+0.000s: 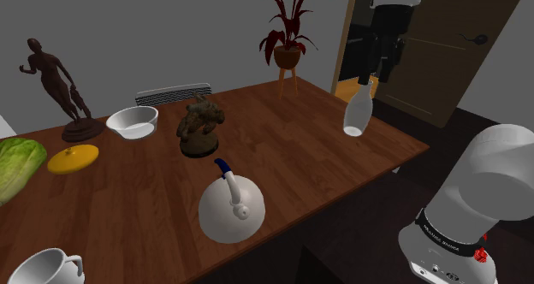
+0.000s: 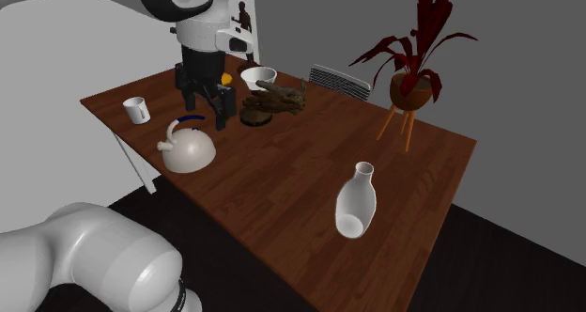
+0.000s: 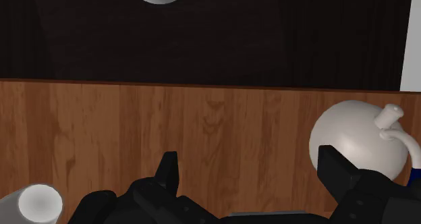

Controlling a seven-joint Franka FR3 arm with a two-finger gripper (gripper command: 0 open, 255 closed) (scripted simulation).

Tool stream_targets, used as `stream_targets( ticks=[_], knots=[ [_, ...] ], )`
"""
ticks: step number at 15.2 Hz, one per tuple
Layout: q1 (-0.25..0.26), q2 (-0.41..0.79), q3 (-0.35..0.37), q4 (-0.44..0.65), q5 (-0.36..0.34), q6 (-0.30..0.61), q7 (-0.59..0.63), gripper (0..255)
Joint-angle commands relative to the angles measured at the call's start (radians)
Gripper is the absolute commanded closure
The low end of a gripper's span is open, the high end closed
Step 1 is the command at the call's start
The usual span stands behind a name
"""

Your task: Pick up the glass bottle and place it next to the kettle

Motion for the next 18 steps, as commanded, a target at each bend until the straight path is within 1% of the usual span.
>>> stream_targets(
  ticks=[1, 10, 14, 18],
  knots=[
    [0.000, 0.000, 0.000, 0.000, 0.000, 0.000, 0.000, 0],
    [-0.062, 0.138, -0.146, -0.008, -0.147, 0.156, -0.176, 0],
    [-0.083, 0.224, -0.212, 0.017, -0.195, 0.230, -0.250, 0],
    [-0.099, 0.324, -0.278, 0.060, -0.227, 0.302, -0.323, 0]
  ],
)
